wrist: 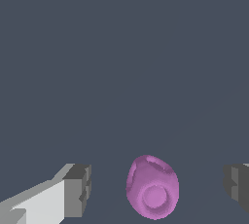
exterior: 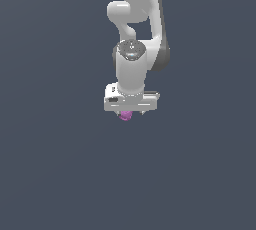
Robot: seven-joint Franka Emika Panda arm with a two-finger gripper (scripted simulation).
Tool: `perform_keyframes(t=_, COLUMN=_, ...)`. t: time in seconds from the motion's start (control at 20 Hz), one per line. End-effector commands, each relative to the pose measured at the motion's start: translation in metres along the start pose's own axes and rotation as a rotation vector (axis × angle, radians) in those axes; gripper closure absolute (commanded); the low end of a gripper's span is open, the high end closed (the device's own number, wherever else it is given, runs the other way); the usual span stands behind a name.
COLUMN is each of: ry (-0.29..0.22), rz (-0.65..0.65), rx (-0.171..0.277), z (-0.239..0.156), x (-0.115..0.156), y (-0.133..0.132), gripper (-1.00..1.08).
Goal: Pick up the object and move it to a goal position.
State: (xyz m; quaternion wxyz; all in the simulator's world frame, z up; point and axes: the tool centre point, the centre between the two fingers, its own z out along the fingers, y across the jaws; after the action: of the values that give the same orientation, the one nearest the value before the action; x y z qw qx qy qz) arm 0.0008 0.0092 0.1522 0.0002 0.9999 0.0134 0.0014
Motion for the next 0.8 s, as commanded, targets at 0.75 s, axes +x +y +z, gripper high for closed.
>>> perform_keyframes(t=0.75, ry=-0.028, rz=-0.009, rx=0.001, z=0.0044, x=-0.0096, y=-0.0008, gripper=-0.92)
